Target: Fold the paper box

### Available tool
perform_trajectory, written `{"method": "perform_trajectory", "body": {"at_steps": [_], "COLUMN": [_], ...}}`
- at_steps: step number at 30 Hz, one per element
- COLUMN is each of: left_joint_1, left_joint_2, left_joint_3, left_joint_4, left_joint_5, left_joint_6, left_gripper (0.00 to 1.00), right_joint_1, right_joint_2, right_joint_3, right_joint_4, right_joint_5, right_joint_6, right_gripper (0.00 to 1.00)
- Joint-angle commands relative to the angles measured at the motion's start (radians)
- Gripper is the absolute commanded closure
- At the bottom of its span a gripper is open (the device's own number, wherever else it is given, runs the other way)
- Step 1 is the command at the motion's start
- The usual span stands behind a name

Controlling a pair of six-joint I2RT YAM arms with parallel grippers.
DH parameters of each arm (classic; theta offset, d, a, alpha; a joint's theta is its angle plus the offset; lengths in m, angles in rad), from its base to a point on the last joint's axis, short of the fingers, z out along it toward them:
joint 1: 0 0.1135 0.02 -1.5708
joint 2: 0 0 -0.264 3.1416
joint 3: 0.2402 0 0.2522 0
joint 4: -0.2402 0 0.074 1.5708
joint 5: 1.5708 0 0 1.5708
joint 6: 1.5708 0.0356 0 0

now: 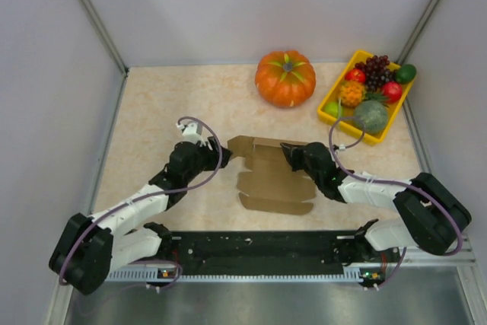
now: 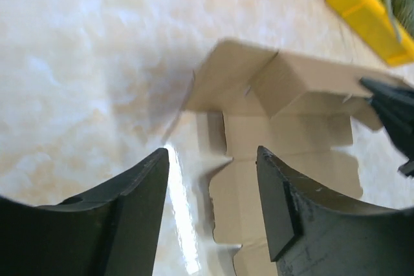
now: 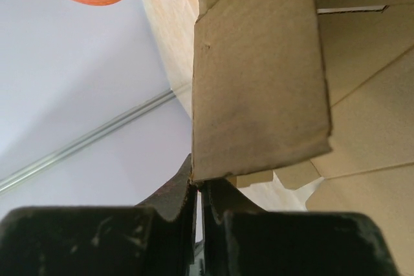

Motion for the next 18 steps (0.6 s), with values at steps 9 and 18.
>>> {"method": "perform_trajectory", "body": {"at_steps": [9, 18], "left_joint_1": [0.006, 0.006], "left_joint_2": [0.135, 0.336], "left_joint_3": [0.249, 0.398], "left_joint_4": [-0.205, -0.211], "left_joint_5": [-0.089, -0.081], "left_joint_6": [0.236, 0.276], "left_gripper": [0.31, 0.60], "right_joint_1": [-0.007, -0.005], "right_joint_2": [-0.002, 0.002], "right_joint_3": [0.013, 0.006], "right_joint_4": [0.043, 0.086], "right_joint_5": [0.028, 0.026], "right_joint_6": [-0.019, -0.048], "right_gripper": [1.00, 1.00]}}
